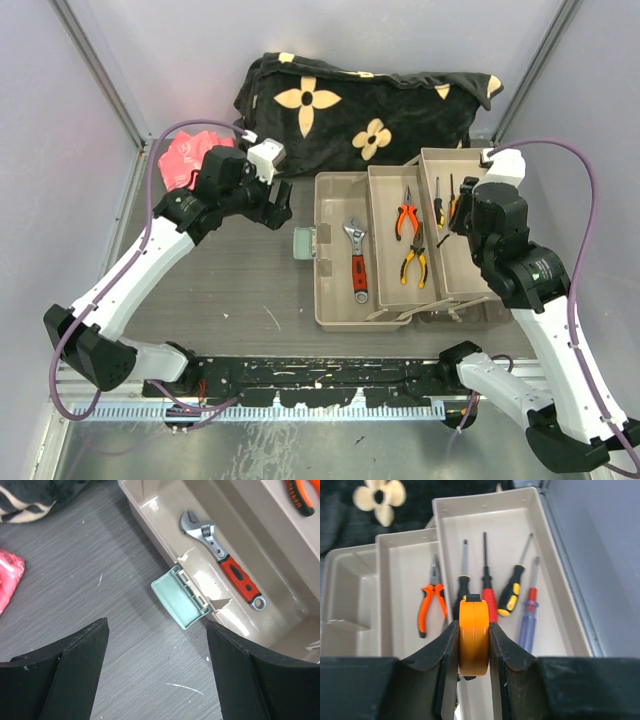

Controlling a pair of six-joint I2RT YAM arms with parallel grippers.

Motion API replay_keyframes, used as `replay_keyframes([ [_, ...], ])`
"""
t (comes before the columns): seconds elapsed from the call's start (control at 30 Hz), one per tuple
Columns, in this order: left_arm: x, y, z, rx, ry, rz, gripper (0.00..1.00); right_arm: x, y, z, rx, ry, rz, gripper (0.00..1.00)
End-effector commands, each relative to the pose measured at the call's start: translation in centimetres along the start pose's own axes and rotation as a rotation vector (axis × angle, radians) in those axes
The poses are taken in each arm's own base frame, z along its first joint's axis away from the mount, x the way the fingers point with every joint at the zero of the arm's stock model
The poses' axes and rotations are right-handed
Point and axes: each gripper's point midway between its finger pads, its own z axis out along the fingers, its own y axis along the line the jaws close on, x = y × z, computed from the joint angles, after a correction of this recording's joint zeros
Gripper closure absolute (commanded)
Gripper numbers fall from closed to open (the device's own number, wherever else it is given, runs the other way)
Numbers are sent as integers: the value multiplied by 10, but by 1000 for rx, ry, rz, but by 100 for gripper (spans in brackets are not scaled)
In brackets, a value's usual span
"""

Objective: Pack the tool kit

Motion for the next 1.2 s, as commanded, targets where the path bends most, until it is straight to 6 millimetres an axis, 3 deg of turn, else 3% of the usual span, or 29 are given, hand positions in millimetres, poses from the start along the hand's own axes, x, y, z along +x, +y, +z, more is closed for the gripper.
replay_keyframes([
  [0.0,-4,10,-10,-47,-40,-25,20,2,-31,0,135,-15,-14,99],
  [0.3,2,15,-12,-54,-33,-35,21,67,-55,39,103,160,39,99],
  [0.4,5,17,-12,-58,-28,-36,21,77,-45,41,18,184,69,99],
  [0.7,9,20,-9,-60,-20,-40,21,73,-14,23,-165,177,125,99],
  [0.97,13,22,-4,-57,-11,-54,22,81,-10,7,-193,221,131,99],
  [1.03,15,22,-3,-58,-8,-56,22,80,-12,5,-178,226,131,89],
  [1.17,17,24,-2,-66,-4,-65,22,75,-21,1,-130,208,132,46],
])
